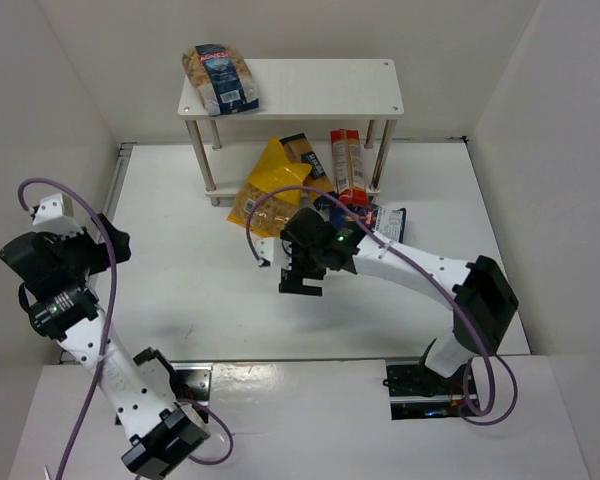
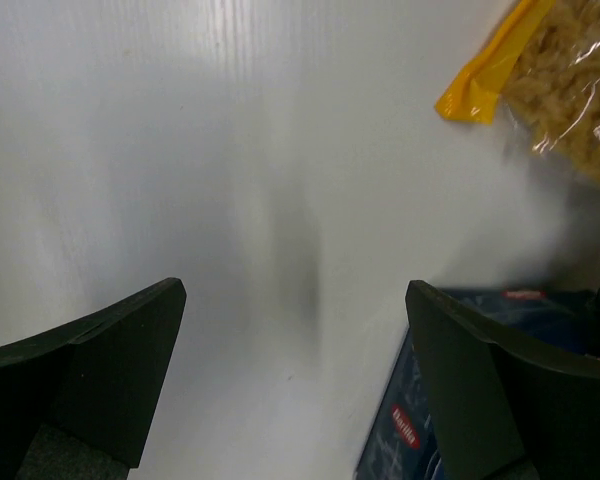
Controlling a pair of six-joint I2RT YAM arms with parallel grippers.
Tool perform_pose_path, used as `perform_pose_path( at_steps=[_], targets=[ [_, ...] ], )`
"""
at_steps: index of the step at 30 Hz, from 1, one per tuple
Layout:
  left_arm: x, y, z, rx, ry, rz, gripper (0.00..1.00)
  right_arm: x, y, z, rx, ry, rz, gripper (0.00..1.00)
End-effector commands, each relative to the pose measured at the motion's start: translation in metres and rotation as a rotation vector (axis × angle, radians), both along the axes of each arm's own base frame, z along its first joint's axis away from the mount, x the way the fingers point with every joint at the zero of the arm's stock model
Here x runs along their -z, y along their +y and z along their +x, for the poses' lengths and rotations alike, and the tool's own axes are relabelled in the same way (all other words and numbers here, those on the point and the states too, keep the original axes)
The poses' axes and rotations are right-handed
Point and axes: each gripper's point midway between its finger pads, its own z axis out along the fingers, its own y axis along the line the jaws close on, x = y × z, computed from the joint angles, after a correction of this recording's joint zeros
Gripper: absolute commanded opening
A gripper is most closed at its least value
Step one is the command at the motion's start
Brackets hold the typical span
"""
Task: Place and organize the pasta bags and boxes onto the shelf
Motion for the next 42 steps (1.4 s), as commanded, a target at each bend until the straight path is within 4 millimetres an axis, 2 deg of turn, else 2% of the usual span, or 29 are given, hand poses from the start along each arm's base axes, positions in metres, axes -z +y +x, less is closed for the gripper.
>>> perform_pose_path(
  at_steps=[1,4,5,6,8,10,12,13,15,16,18,20,27,29,30,34,35,36,42],
  targets=[
    [-0.018,0.018,-0.005,-0.104,-0.088,0.080,1.00,-0.008,0.038,0.027,0.022,-0.157,0.101,1.00],
    [-0.029,0.019,-0.010,-0.135,-0.149,0.135,1.00,0.003,0.052,0.049,0.076,-0.247,0.123,1.00],
    [-0.028,0.022,-0.012,-0.150,-0.154,0.142,1.00,0.013,0.059,0.053,0.077,-0.260,0.124,1.00],
    [-0.031,0.025,-0.012,-0.159,-0.162,0.151,1.00,0.017,0.058,0.058,0.096,-0.279,0.113,1.00],
    [-0.022,0.032,-0.013,-0.181,-0.151,0.143,1.00,0.023,0.066,0.068,0.120,-0.304,0.130,1.00],
    [-0.023,0.032,-0.018,-0.204,-0.176,0.164,1.00,0.023,0.071,0.081,0.152,-0.353,0.149,1.00],
    [-0.022,0.030,-0.021,-0.212,-0.195,0.186,1.00,0.026,0.071,0.089,0.172,-0.388,0.137,1.00],
    [-0.031,0.028,-0.026,-0.221,-0.236,0.227,1.00,0.029,0.071,0.092,0.182,-0.398,0.134,1.00],
    [-0.027,0.024,-0.031,-0.231,-0.252,0.247,1.00,0.038,0.069,0.098,0.191,-0.407,0.119,1.00],
    [-0.035,0.020,-0.034,-0.232,-0.285,0.267,1.00,0.035,0.071,0.100,0.192,-0.412,0.127,1.00],
    [-0.026,0.021,-0.035,-0.242,-0.273,0.258,1.00,0.036,0.070,0.107,0.205,-0.416,0.129,1.00],
    [-0.030,0.022,-0.036,-0.250,-0.286,0.273,1.00,0.038,0.067,0.119,0.224,-0.411,0.129,1.00],
    [-0.022,0.026,-0.030,-0.241,-0.256,0.242,1.00,0.048,0.063,0.134,0.228,-0.403,0.112,1.00],
    [-0.015,0.029,-0.026,-0.231,-0.232,0.216,1.00,0.056,0.059,0.142,0.239,-0.390,0.102,1.00],
    [-0.018,0.031,-0.025,-0.228,-0.229,0.225,1.00,0.051,0.062,0.145,0.241,-0.398,0.114,1.00],
    [-0.011,0.037,-0.015,-0.201,-0.172,0.191,1.00,0.061,0.053,0.157,0.260,-0.377,0.101,1.00],
    [-0.001,0.039,-0.011,-0.189,-0.141,0.160,1.00,0.057,0.055,0.159,0.261,-0.383,0.108,1.00],
    [-0.003,0.036,-0.008,-0.164,-0.135,0.164,1.00,0.063,0.050,0.162,0.271,-0.376,0.096,1.00],
    [0.003,0.031,-0.002,-0.086,-0.062,0.159,1.00,0.064,0.059,0.163,0.260,-0.356,0.117,0.98]
  ],
)
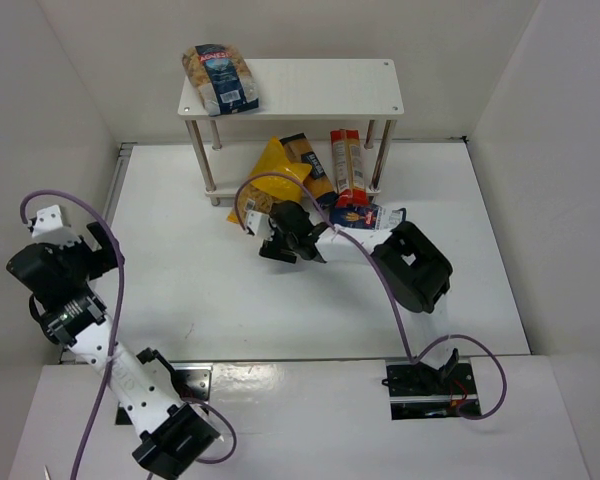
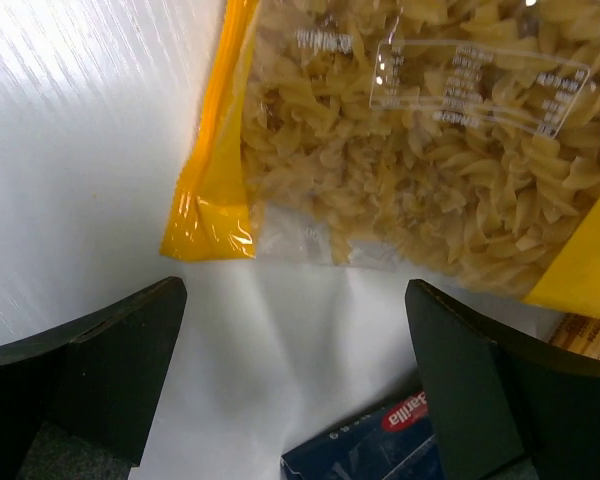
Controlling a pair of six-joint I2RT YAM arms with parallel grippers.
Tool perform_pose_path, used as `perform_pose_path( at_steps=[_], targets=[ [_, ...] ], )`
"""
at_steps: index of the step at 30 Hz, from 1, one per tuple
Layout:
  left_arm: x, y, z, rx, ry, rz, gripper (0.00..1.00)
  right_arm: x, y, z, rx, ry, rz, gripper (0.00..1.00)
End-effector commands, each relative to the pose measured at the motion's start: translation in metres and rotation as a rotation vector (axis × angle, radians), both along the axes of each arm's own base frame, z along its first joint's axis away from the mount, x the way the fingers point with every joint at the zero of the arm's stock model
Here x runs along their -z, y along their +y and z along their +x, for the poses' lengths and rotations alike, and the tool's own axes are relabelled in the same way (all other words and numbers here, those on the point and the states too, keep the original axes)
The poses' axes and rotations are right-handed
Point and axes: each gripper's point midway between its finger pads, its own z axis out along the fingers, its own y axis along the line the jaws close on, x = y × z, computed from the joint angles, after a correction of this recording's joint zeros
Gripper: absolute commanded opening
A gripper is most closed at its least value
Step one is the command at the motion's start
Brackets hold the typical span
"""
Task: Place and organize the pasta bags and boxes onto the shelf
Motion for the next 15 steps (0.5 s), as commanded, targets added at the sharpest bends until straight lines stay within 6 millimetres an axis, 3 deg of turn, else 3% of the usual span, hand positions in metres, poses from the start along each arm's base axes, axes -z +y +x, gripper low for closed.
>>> perform_pose_path(
  at_steps=[1,6,9,15],
  targets=[
    [-0.022,-0.011,0.001,0.087,-0.010,0.083,1.00,-0.016,0.020,0.012,-0.011,-0.023,0.069,0.98],
    [-0.026,-0.021,0.002,0.138,-0.004,0.094,1.00,-0.012,0.028,0.014,-0.013,0.001,0.083,0.87],
    [-0.017,-0.021,0.003,0.154,0.025,0.080,1.00,-0.012,0.035,0.015,-0.021,0.025,0.086,0.78],
    [-0.019,-0.022,0.002,0.157,0.027,0.088,1.00,-0.004,0.040,0.015,-0.024,0.065,0.085,0.67]
  ],
)
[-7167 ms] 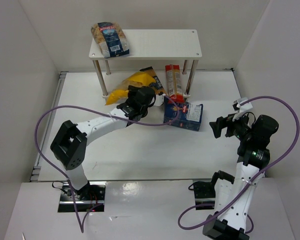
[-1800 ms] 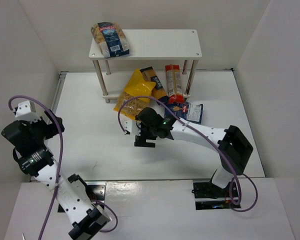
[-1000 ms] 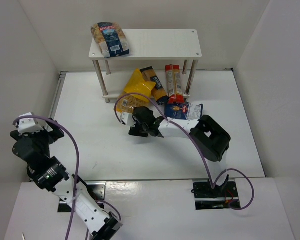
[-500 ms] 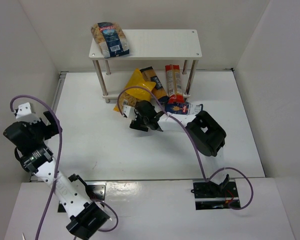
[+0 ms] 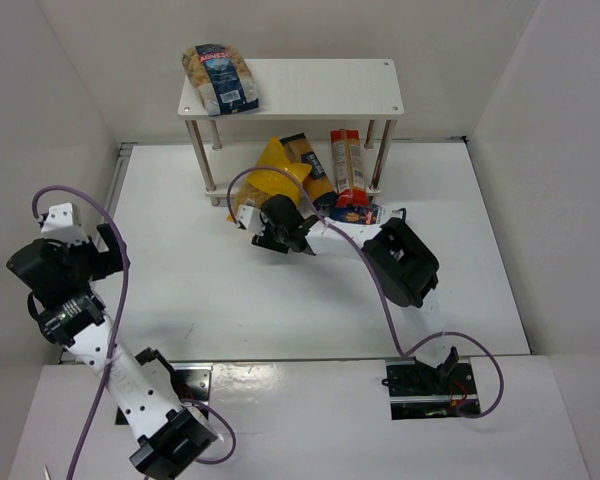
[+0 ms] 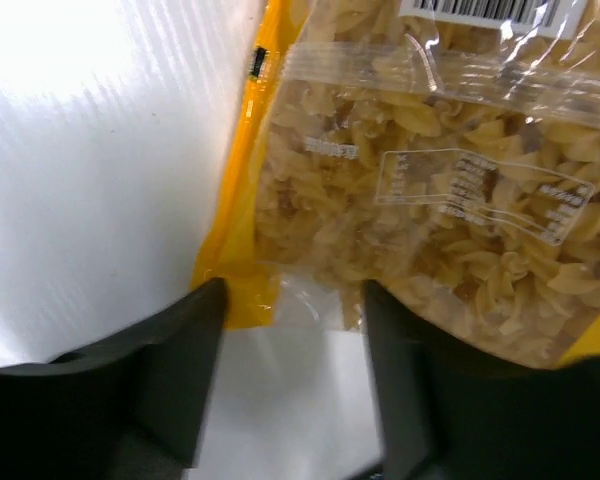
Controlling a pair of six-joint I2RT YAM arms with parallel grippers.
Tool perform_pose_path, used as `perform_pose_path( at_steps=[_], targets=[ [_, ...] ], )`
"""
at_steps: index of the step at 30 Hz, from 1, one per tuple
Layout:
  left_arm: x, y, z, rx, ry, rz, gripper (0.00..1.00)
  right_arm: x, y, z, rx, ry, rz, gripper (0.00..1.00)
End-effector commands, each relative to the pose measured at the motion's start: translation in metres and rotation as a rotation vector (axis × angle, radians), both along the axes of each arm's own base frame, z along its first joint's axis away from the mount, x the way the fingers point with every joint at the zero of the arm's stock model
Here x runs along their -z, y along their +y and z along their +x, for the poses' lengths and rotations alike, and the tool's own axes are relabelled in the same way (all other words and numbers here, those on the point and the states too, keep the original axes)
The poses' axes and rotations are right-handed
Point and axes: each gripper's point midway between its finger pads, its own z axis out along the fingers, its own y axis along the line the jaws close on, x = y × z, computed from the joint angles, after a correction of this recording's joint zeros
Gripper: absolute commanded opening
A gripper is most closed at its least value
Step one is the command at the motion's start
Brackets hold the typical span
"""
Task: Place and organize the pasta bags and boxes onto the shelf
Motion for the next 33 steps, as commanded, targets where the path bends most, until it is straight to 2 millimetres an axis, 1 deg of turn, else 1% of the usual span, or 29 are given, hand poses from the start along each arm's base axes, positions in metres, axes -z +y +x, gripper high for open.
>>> perform_pose_path(
  at_steps=[1,3,4,5,7,8,10,13,14,15,16,18,19,21,22,23,24,25,28,29,30,31,33],
  targets=[
    [-0.015,-0.004,0.001,0.036,-0.023,0.037,1.00,-0.010,0.012,0.004,0.000,0.013,0.040,0.59],
    [-0.016,-0.006,0.002,0.046,-0.026,0.034,1.00,0.002,0.012,0.001,-0.007,0.041,0.020,0.50],
    [-0.016,-0.006,0.002,0.046,-0.026,0.034,1.00,0.002,0.012,0.001,-0.007,0.042,0.020,0.39],
    [-0.016,-0.006,0.002,0.046,-0.026,0.034,1.00,0.006,0.012,0.001,-0.007,0.049,0.013,0.30],
    [-0.016,-0.006,0.002,0.046,-0.026,0.034,1.00,0.006,0.012,0.001,-0.007,0.049,0.012,0.14],
    [-0.016,-0.006,0.002,0.046,-0.026,0.034,1.00,0.006,0.012,0.001,-0.007,0.049,0.012,0.00],
    [-0.019,-0.006,0.002,0.046,-0.033,0.041,1.00,0.009,0.009,0.000,0.000,0.051,0.002,0.00],
    [-0.019,-0.006,0.002,0.046,-0.033,0.041,1.00,-0.011,0.011,0.005,0.006,0.015,0.029,0.00],
    [-0.019,-0.006,0.002,0.046,-0.033,0.041,1.00,-0.012,0.008,0.004,0.012,0.011,0.025,0.00],
    [-0.023,-0.006,0.002,0.046,-0.039,0.047,1.00,-0.027,0.008,0.008,0.017,-0.024,0.037,0.00],
    [-0.023,-0.006,0.002,0.046,-0.039,0.047,1.00,-0.033,0.006,0.009,0.024,-0.039,0.044,0.00],
    [-0.023,-0.006,0.002,0.046,-0.039,0.047,1.00,-0.055,0.003,0.016,0.049,-0.099,0.057,0.00],
    [-0.021,-0.005,0.003,0.046,-0.033,0.041,1.00,-0.071,0.000,0.018,0.048,-0.139,0.059,0.00],
    [-0.021,-0.005,0.003,0.046,-0.033,0.041,1.00,-0.094,-0.005,0.025,0.084,-0.203,0.073,0.00],
    [-0.022,-0.006,0.003,0.054,-0.035,0.038,1.00,-0.116,-0.006,0.028,0.086,-0.254,0.090,0.00],
    [-0.022,-0.006,0.003,0.055,-0.035,0.038,1.00,-0.123,-0.011,0.030,0.102,-0.279,0.086,0.00],
    [-0.025,-0.006,0.003,0.055,-0.041,0.045,1.00,-0.140,-0.013,0.030,0.112,-0.308,0.110,0.00],
    [-0.025,-0.006,0.003,0.055,-0.042,0.045,1.00,-0.150,-0.013,0.030,0.109,-0.327,0.121,0.00],
    [-0.025,-0.006,0.003,0.055,-0.042,0.045,1.00,-0.173,-0.017,0.035,0.131,-0.389,0.135,0.00],
    [-0.030,-0.008,0.004,0.063,-0.051,0.050,1.00,-0.173,-0.019,0.036,0.134,-0.398,0.122,0.00],
    [-0.030,-0.008,0.004,0.059,-0.054,0.040,1.00,-0.182,-0.020,0.040,0.148,-0.423,0.127,0.00],
    [-0.028,-0.007,0.005,0.059,-0.047,0.034,1.00,-0.182,-0.020,0.040,0.148,-0.424,0.127,0.00],
    [-0.032,-0.009,0.006,0.065,-0.058,0.029,1.00,-0.192,-0.020,0.043,0.156,-0.453,0.137,0.00]
  ],
)
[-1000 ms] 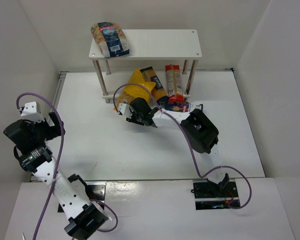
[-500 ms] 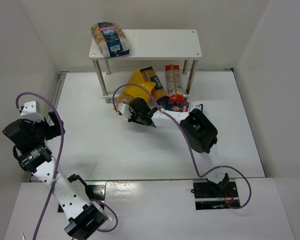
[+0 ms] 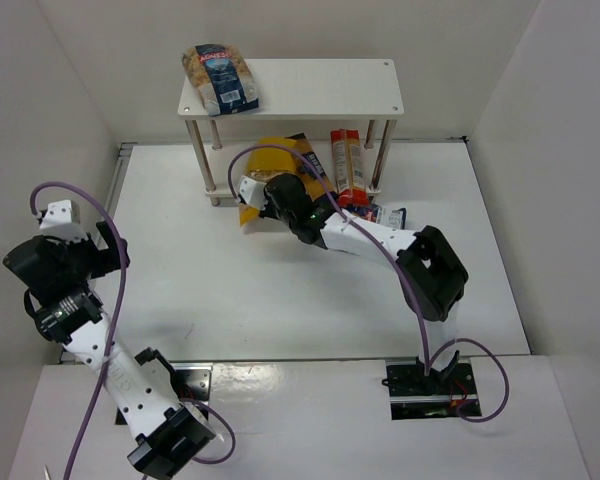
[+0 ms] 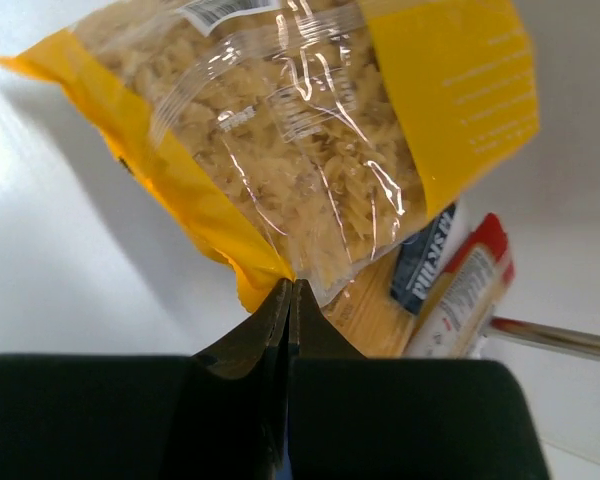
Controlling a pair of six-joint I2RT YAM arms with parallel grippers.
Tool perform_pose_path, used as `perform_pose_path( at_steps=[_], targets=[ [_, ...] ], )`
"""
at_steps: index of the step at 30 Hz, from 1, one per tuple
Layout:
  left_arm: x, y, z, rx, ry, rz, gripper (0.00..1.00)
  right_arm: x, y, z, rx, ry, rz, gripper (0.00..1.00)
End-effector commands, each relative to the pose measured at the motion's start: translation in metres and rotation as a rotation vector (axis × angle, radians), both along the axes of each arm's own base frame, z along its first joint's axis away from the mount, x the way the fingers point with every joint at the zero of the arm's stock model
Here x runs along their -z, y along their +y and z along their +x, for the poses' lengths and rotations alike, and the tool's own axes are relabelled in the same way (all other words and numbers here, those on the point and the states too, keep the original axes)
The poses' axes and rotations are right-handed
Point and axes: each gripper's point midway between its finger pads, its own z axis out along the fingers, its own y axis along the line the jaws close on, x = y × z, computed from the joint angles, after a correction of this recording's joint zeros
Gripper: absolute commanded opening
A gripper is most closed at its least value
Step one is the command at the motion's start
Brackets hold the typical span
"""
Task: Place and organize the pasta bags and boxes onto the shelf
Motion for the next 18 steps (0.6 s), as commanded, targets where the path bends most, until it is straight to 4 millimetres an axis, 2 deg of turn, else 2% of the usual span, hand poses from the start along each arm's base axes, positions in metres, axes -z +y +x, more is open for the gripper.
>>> perform_pose_path(
  at_steps=[1,3,5,6,7,11,13,18],
  targets=[
    [-0.026,-0.004,0.004,0.036,-0.057,0.038,1.00,-0.064,0.002,0.019,0.048,-0.169,0.091,0.00],
    [-0.026,-0.006,0.005,0.044,-0.060,0.036,1.00,-0.070,0.001,0.025,0.057,-0.179,0.101,0.00],
    [-0.028,-0.007,0.004,0.044,-0.060,0.036,1.00,-0.062,-0.001,0.032,0.067,-0.172,0.092,0.00],
    [-0.028,-0.007,0.004,0.044,-0.060,0.036,1.00,-0.067,0.000,0.033,0.068,-0.179,0.099,0.00],
    [-0.028,-0.007,0.004,0.044,-0.060,0.036,1.00,-0.061,-0.003,0.037,0.077,-0.172,0.091,0.00],
    [-0.026,-0.007,0.003,0.047,-0.052,0.038,1.00,-0.059,-0.004,0.043,0.089,-0.169,0.098,0.00],
    [-0.026,-0.007,0.003,0.047,-0.052,0.038,1.00,-0.055,-0.001,0.046,0.093,-0.165,0.106,0.00],
    [-0.028,-0.006,0.004,0.047,-0.052,0.038,1.00,-0.061,0.004,0.056,0.105,-0.171,0.152,0.00]
  ],
)
